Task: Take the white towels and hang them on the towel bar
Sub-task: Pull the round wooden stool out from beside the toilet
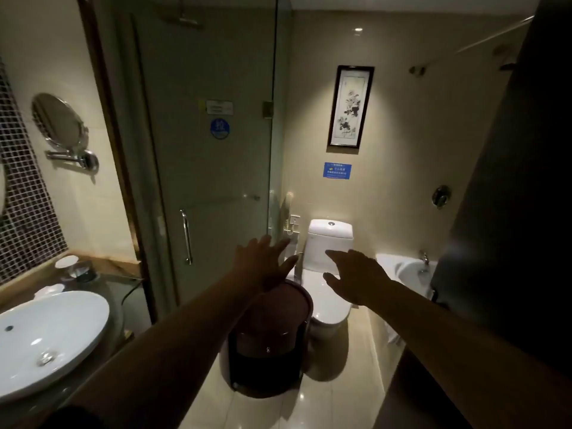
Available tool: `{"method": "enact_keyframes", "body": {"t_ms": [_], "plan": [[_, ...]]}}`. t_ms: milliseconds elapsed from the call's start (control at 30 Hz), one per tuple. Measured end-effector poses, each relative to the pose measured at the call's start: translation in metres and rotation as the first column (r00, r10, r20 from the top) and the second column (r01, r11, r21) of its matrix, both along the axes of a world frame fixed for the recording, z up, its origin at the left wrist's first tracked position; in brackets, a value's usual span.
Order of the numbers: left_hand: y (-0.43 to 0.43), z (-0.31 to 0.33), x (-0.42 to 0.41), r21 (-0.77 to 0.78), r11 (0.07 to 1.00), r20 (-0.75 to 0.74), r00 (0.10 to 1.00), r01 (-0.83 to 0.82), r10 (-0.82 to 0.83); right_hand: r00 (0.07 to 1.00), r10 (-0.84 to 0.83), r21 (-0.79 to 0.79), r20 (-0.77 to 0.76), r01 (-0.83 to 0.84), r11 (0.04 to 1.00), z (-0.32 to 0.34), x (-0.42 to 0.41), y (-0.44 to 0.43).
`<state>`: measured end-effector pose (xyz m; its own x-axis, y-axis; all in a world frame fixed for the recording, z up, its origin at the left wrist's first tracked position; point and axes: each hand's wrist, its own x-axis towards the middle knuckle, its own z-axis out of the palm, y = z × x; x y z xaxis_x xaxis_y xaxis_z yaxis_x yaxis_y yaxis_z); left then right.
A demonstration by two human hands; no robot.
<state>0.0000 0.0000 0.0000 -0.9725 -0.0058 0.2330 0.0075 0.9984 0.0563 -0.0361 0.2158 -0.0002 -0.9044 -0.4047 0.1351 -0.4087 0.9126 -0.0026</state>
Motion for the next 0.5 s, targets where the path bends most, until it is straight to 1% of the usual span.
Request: {"method": "enact_keyframes", "body": {"t_ms": [100,133,267,400,500], "plan": [[0.004,-0.014,-0.009,-0.022,1.000,0.023,1.000,-0.013,0.014,0.999,0.036,-0.042,0.004,-0.036,0.998,-0.014,-0.015,0.001],[0.002,-0.019,-0.012,-0.028,1.000,0.030,1.000,-0.009,0.010,0.999,0.036,-0.045,0.027,-0.035,0.998,-0.018,-0.019,0.001],[-0.009,-0.030,-0.032,-0.036,0.999,0.059,0.998,-0.025,0.028,0.996,0.035,-0.008,0.087,-0.035,0.999,-0.033,-0.035,-0.008],[-0.018,-0.033,-0.063,0.102,0.994,0.072,0.997,-0.040,0.032,0.997,-0.002,-0.047,0.076,0.006,0.999,-0.031,-0.056,-0.015],[-0.024,-0.044,-0.085,0.136,0.991,0.085,0.996,-0.009,-0.002,0.997,-0.014,-0.050,0.078,0.018,0.999,-0.030,-0.071,-0.020]]}}
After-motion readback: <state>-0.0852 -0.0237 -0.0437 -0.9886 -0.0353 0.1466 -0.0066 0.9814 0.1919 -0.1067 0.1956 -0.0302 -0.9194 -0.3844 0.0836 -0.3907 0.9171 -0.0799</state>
